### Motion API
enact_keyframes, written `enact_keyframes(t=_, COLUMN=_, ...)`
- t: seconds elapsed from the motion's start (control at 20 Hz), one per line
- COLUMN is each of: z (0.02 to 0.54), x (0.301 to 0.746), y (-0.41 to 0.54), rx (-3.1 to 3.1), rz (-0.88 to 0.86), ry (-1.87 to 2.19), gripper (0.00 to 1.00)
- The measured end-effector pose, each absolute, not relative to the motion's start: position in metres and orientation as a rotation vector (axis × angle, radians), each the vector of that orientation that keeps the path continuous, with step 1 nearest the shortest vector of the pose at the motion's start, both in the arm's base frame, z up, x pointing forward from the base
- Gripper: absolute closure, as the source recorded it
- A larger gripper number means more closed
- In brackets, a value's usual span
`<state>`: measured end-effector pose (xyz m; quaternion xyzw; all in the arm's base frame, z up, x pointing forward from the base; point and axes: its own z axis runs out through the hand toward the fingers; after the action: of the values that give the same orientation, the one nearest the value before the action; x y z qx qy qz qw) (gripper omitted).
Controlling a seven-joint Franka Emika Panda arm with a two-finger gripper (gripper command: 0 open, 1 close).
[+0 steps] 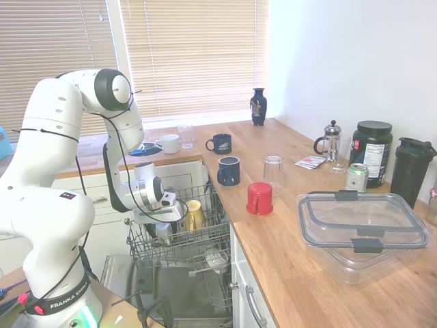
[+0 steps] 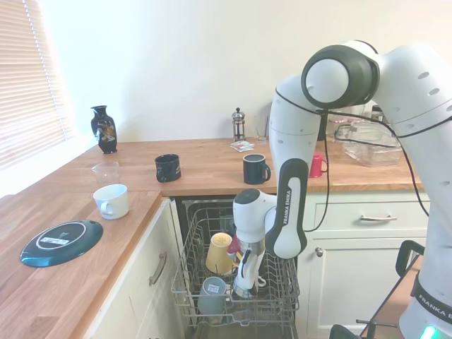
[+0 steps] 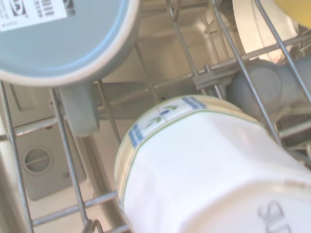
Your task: Unload a mug from dishwasher
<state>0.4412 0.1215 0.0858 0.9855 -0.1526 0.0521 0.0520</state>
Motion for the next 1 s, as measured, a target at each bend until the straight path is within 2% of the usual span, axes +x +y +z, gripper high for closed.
enact_keyframes(t=1.0, z=0.078, x=0.438, y=0.092, rx=3.095, rz=0.175, ry=-0.487, gripper=1.0)
